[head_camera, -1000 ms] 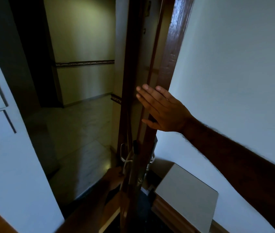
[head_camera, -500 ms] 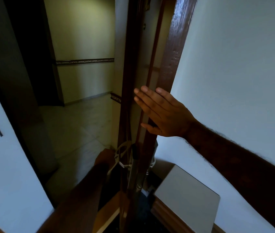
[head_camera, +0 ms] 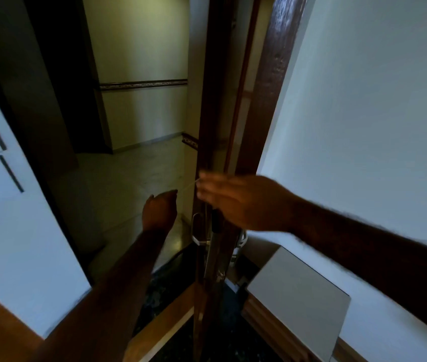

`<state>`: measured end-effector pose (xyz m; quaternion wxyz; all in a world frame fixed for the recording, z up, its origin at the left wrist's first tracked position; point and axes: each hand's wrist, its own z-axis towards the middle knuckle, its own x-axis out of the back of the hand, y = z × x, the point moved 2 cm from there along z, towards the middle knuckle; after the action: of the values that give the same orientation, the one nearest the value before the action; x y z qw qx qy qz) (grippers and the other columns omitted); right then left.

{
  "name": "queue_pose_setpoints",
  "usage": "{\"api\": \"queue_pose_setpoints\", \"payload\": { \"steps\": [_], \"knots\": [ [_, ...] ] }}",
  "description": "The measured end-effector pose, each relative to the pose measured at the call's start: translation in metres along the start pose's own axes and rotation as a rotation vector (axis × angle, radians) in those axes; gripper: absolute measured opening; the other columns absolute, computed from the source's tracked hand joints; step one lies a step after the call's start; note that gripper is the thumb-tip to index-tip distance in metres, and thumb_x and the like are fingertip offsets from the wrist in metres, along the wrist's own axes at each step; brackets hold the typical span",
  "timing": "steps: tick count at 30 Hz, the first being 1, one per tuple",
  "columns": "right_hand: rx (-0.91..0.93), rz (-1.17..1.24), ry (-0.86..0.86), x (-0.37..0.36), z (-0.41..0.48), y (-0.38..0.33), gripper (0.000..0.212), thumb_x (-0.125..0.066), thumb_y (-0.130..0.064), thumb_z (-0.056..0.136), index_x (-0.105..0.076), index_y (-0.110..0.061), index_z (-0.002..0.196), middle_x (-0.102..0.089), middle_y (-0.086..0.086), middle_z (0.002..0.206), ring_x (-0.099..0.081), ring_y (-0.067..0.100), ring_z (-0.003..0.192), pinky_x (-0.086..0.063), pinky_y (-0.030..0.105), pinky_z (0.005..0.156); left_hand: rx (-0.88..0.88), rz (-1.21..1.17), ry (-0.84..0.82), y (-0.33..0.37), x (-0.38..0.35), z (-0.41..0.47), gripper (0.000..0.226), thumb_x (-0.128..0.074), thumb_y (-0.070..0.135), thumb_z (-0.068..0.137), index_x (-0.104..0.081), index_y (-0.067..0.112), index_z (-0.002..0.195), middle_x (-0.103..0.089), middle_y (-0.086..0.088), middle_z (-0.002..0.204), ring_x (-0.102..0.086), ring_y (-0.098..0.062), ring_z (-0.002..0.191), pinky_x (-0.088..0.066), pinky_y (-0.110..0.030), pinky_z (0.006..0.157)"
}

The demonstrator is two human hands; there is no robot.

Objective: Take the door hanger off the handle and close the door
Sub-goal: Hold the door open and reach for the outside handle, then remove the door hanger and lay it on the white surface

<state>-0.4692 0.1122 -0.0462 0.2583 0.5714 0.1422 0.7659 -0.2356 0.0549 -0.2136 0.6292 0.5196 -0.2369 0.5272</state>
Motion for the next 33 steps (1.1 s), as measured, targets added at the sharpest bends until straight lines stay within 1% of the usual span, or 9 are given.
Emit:
{"api": "queue_pose_setpoints", "payload": {
  "steps": [3,5,7,12,16,19,23,28,33],
  "knots": [
    [-0.664,0.865,-0.186,-0.009,0.011,-0.038,0.059,-0.060,-0.053,0.100,-0.067,-0.004,0.131,-0.078,0.019,0.107,-0.078,0.025,0.088,-0.067,0.046,0.083,-0.173,-0.076,0.255,-0.013,0.027,-0.020,0.034,-0.057,0.010,0.106,-0.069,0.012,0.138,-0.072,-0.012,0.135,-0.069,-0.028,0.127,-0.035,-0.056,0.122],
    [-1.215,1.468,-0.281,-0.017,0.018,-0.051,0.082,-0.061,-0.072,0.086,-0.061,-0.003,0.131,-0.076,0.024,0.114,-0.079,0.031,0.095,-0.066,0.045,0.087,-0.307,-0.050,0.342,-0.019,0.049,-0.037,0.036,-0.053,0.019,0.105,-0.069,0.014,0.137,-0.071,-0.010,0.138,-0.067,-0.026,0.131,-0.034,-0.060,0.122],
    [-1.393,1.801,-0.172,-0.017,0.030,-0.056,0.071,-0.060,-0.064,0.094,-0.058,-0.003,0.131,-0.075,0.027,0.117,-0.079,0.034,0.101,-0.065,0.043,0.089,-0.430,0.044,0.418,-0.021,0.068,-0.051,0.041,-0.047,0.027,0.104,-0.070,0.016,0.137,-0.070,-0.006,0.139,-0.066,-0.025,0.132,-0.035,-0.065,0.120],
    [-1.419,1.892,0.135,-0.013,0.042,-0.065,0.036,-0.058,-0.017,0.107,-0.059,0.005,0.136,-0.071,0.025,0.127,-0.076,0.031,0.106,-0.067,0.032,0.077,-0.593,0.070,0.524,-0.027,0.104,-0.068,0.047,-0.056,0.030,0.099,-0.057,0.026,0.146,-0.053,-0.011,0.158,-0.051,-0.034,0.147,-0.023,-0.071,0.122],
    [-1.333,1.727,0.076,-0.004,0.033,-0.065,0.029,-0.059,-0.017,0.107,-0.065,0.000,0.130,-0.070,0.020,0.129,-0.073,0.032,0.112,-0.067,0.031,0.076,0.048,-0.791,0.375,-0.039,0.118,-0.074,0.081,-0.055,0.035,0.095,-0.020,0.027,0.168,-0.005,-0.004,0.178,-0.009,-0.018,0.162,-0.019,-0.037,0.129],
    [-1.235,1.686,0.032,0.006,0.018,-0.062,0.030,-0.062,-0.019,0.105,-0.067,-0.003,0.129,-0.073,0.015,0.124,-0.076,0.026,0.107,-0.068,0.030,0.075,0.433,-1.409,0.222,-0.037,0.135,-0.067,0.072,-0.050,0.053,0.107,-0.023,0.025,0.167,-0.037,-0.009,0.168,-0.057,-0.029,0.139,-0.053,-0.048,0.110],
    [-1.068,1.710,0.012,0.017,-0.008,-0.047,0.032,-0.062,-0.020,0.104,-0.066,-0.006,0.133,-0.076,0.005,0.118,-0.078,0.022,0.105,-0.066,0.029,0.077,0.350,-1.400,0.214,-0.021,0.160,-0.061,0.020,-0.061,0.029,0.107,-0.071,0.016,0.118,-0.075,-0.008,0.120,-0.071,-0.033,0.120,-0.066,-0.033,0.087],
    [-0.961,1.705,0.059,0.022,-0.056,-0.016,0.029,-0.068,-0.033,0.095,-0.076,-0.019,0.120,-0.079,0.006,0.118,-0.076,0.027,0.110,-0.066,0.035,0.085,0.292,-1.374,0.064,0.028,0.190,-0.058,0.025,-0.062,0.038,0.104,-0.071,0.018,0.115,-0.075,-0.002,0.114,-0.070,-0.016,0.106,-0.054,-0.030,0.087],
    [-0.981,1.701,0.139,0.022,-0.112,0.018,0.028,-0.070,-0.034,0.096,-0.078,-0.024,0.120,-0.079,0.009,0.118,-0.077,0.027,0.108,-0.064,0.033,0.085,-0.011,-1.275,0.212,0.078,0.219,-0.072,0.013,-0.061,0.022,0.105,-0.074,0.024,0.101,-0.076,0.009,0.094,-0.065,-0.009,0.086,-0.053,-0.024,0.074]
  ]
}}
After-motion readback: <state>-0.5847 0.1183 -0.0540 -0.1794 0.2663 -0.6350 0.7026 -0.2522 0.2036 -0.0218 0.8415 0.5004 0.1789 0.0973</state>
